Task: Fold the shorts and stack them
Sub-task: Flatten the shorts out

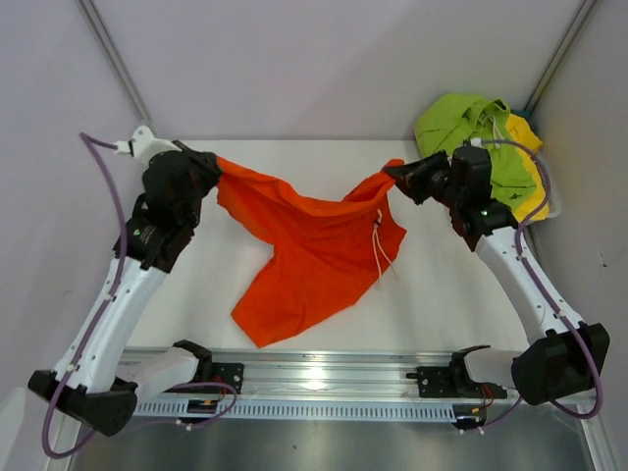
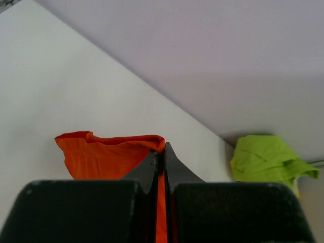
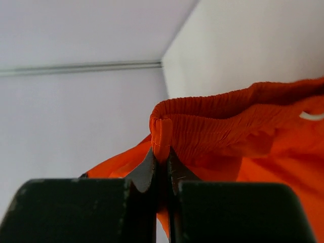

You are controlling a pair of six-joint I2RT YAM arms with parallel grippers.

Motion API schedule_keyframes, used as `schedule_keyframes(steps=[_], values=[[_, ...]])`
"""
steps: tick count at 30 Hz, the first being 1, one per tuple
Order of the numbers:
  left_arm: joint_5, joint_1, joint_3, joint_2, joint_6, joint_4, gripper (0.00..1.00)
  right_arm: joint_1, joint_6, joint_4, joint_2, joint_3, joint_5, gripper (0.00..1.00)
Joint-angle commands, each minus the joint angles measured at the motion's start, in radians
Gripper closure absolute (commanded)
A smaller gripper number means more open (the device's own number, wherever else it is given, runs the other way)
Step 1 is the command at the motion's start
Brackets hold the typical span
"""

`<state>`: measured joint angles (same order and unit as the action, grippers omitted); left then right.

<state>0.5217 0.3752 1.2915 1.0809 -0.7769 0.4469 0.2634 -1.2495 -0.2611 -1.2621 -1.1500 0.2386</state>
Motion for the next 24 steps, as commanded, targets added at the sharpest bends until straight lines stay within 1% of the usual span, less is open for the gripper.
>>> schedule_keyframes(steps=[1, 3, 6, 10, 13, 16, 17, 21, 22, 23, 24], values=[[-0.057, -0.007, 0.129, -0.111, 0.053, -0.116, 1.0, -0.004, 0.051, 0.18, 0.047, -0.146, 0.139, 1.0], [-0.095, -0.007, 0.147, -0.175, 0.077, -0.134, 1.0, 0.005, 0.068, 0.194, 0.084, -0.183, 0.189, 1.0], [-0.149, -0.005, 0.146, -0.245, 0.102, -0.16, 1.0, 0.022, 0.084, 0.197, 0.141, -0.195, 0.208, 1.0], [-0.221, -0.005, 0.105, -0.379, 0.116, -0.188, 1.0, 0.031, 0.076, 0.174, 0.262, -0.188, 0.234, 1.0], [-0.255, -0.005, 0.097, -0.461, 0.114, -0.177, 1.0, 0.052, 0.058, 0.148, 0.352, -0.189, 0.251, 1.0], [-0.273, -0.005, 0.112, -0.506, 0.111, -0.159, 1.0, 0.069, 0.038, 0.105, 0.421, -0.203, 0.228, 1.0], [-0.276, -0.005, 0.129, -0.525, 0.111, -0.155, 1.0, 0.074, 0.03, 0.094, 0.458, -0.224, 0.219, 1.0], [-0.295, -0.005, 0.182, -0.562, 0.122, -0.166, 1.0, 0.074, 0.001, 0.047, 0.519, -0.287, 0.208, 1.0], [-0.295, -0.005, 0.186, -0.564, 0.123, -0.165, 1.0, 0.076, -0.001, 0.034, 0.526, -0.301, 0.199, 1.0], [-0.29, -0.005, 0.228, -0.552, 0.126, -0.154, 1.0, 0.074, 0.004, 0.008, 0.527, -0.325, 0.18, 1.0], [-0.29, -0.005, 0.239, -0.541, 0.13, -0.145, 1.0, 0.076, 0.007, -0.006, 0.526, -0.333, 0.173, 1.0]])
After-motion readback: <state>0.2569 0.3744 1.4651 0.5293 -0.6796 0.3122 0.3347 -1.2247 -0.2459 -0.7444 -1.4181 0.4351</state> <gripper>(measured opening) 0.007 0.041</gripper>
